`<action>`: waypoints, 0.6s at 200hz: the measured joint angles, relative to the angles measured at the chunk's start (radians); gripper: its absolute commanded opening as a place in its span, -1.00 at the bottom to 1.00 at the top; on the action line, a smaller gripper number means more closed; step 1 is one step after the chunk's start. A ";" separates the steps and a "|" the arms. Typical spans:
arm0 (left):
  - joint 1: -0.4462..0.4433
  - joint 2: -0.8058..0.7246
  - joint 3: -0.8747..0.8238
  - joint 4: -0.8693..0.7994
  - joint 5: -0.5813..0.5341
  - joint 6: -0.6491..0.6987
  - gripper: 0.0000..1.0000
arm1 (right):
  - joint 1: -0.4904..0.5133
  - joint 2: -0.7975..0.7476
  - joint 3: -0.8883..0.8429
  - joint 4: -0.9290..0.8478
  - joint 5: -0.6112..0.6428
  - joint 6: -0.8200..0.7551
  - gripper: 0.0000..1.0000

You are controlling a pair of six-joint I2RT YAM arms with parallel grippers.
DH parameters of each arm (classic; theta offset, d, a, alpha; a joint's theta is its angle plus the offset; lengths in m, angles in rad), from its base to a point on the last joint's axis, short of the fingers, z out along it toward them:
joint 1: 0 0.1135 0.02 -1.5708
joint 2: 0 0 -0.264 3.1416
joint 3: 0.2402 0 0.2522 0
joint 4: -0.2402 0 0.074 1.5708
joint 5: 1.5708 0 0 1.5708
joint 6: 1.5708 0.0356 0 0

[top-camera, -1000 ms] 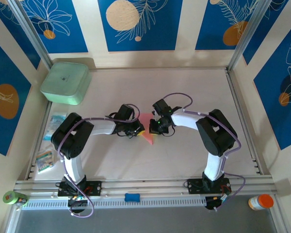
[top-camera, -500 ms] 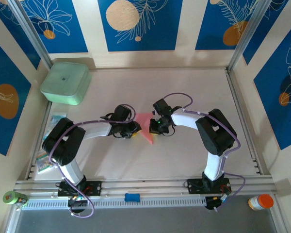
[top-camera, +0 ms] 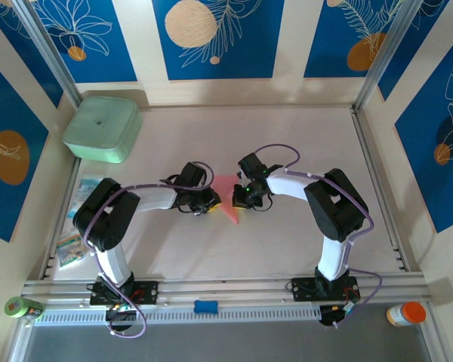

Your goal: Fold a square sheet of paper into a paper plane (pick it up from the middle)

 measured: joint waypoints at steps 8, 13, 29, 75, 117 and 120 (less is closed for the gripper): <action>0.000 0.000 0.000 0.004 0.002 0.000 -0.63 | 0.000 0.000 0.000 0.000 0.000 0.000 -0.89; 0.000 0.000 0.000 0.008 0.003 0.000 -0.63 | 0.000 0.000 0.001 -0.001 0.000 0.000 -0.89; 0.000 0.000 0.000 0.020 0.006 0.003 -0.64 | -0.001 0.001 0.001 -0.002 -0.002 0.000 -0.89; 0.007 -0.001 0.000 0.026 0.006 0.027 -0.64 | -0.003 0.005 0.006 -0.007 -0.008 0.000 -0.90; 0.013 -0.012 0.000 0.002 0.002 0.050 -0.50 | -0.003 0.006 0.008 -0.010 -0.008 0.000 -0.90; 0.013 -0.013 0.000 -0.002 0.002 0.050 -0.49 | -0.003 0.006 0.009 -0.010 -0.008 0.000 -0.90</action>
